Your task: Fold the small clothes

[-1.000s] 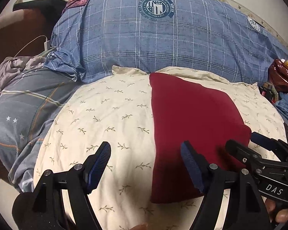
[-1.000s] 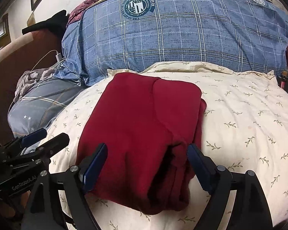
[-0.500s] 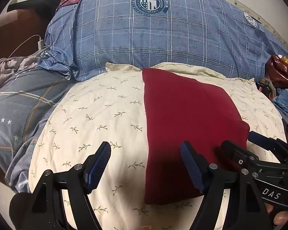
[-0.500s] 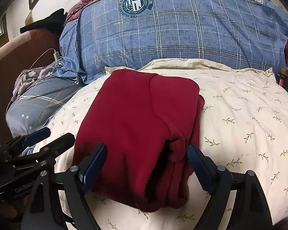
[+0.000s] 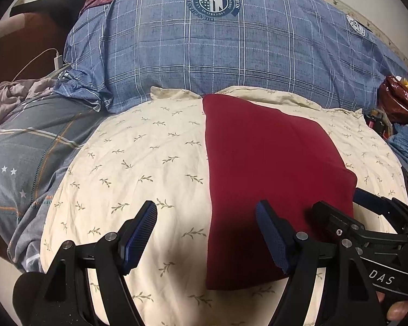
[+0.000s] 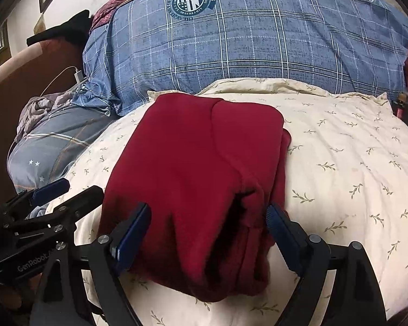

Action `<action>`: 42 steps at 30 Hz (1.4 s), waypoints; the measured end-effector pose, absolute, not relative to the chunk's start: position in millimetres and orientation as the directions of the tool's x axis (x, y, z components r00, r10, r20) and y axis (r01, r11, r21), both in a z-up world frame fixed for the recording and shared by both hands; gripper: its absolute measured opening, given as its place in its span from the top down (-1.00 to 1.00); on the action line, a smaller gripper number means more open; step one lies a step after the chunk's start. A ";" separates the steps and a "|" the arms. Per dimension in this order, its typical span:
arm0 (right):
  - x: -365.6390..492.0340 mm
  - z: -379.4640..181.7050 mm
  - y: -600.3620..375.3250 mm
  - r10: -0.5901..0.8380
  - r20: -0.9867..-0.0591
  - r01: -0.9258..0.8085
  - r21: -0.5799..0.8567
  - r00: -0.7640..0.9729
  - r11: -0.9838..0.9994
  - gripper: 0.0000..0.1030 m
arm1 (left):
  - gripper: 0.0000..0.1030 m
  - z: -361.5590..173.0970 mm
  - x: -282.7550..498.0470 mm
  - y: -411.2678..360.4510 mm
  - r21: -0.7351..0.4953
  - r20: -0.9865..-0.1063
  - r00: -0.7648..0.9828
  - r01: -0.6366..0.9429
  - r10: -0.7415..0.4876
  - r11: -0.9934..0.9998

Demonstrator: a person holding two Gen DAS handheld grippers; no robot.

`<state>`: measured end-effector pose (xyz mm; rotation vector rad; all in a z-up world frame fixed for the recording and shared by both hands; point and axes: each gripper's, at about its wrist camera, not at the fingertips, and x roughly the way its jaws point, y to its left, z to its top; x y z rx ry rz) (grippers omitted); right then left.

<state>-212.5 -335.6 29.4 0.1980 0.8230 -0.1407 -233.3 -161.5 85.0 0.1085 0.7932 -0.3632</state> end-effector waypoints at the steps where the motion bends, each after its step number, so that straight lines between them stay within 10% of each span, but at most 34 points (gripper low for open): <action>1: -212.4 29.9 -336.2 -0.051 -0.738 0.203 0.118 0.673 0.972 -0.71 | -0.44 84.9 -233.3 -161.4 -0.038 -0.713 0.644 0.357 -0.276 0.933; 42: -206.1 16.8 -339.5 -0.044 -0.771 0.204 0.112 0.635 0.972 -0.73 | -0.44 69.4 -218.4 -159.6 -0.066 -0.719 0.630 0.359 -0.294 0.931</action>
